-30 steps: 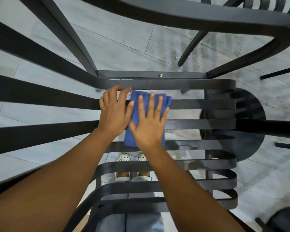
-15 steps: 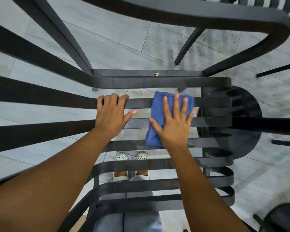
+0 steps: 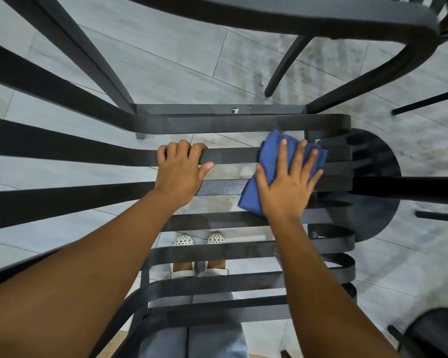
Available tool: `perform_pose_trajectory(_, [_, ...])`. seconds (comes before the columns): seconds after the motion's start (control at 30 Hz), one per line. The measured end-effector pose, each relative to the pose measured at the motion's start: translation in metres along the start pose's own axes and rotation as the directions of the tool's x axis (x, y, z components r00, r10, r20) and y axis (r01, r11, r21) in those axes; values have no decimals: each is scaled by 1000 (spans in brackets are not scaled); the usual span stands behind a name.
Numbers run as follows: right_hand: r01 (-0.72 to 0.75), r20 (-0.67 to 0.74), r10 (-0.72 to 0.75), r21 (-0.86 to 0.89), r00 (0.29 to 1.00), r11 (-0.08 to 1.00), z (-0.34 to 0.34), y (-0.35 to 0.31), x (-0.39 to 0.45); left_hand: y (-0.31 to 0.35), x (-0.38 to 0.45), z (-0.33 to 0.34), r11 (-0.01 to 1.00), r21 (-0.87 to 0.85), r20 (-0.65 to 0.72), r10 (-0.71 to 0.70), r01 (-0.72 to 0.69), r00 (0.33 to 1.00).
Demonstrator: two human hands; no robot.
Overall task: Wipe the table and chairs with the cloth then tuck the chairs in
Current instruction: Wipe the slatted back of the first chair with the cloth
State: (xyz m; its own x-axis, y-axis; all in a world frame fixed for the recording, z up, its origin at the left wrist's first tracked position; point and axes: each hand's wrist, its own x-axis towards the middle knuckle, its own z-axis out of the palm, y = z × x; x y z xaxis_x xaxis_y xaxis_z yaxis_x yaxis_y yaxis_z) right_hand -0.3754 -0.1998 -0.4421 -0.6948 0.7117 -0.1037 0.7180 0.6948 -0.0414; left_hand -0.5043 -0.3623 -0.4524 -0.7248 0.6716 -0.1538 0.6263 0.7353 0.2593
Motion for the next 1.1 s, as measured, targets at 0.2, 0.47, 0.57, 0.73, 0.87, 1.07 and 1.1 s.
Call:
perform_pose_trajectory(0.2, [27,22,-27,3,999,1000,4,-29,-6,36,8,5,1000,-1,6,-3,4,1000])
perform_pose_trajectory(0.47, [-259,-15,258,-15,966,966,-10,31,22,33,9,-2,996,-94,69,4,3,998])
perform_pose_trajectory(0.57, [-203,31,203,8,979,979,-7,1,14,33,9,0,998,-67,59,7,-3,998])
perform_pose_trajectory(0.73, [176,76,-175,-13,982,984,-8,23,11,34,9,2,999,-43,41,4,-3,999])
perform_pose_trajectory(0.87, [-148,23,148,-5,989,989,-10,30,17,32,10,-1,999,-47,82,9,-6,997])
perform_pose_trajectory(1.07, [5,96,0,-53,995,999,3,-56,-32,29,14,-8,998,-60,147,7,1,989])
perform_pose_trajectory(1.1, [78,107,-72,-47,992,996,4,-61,-37,28,14,-9,997,-78,167,15,-2,986])
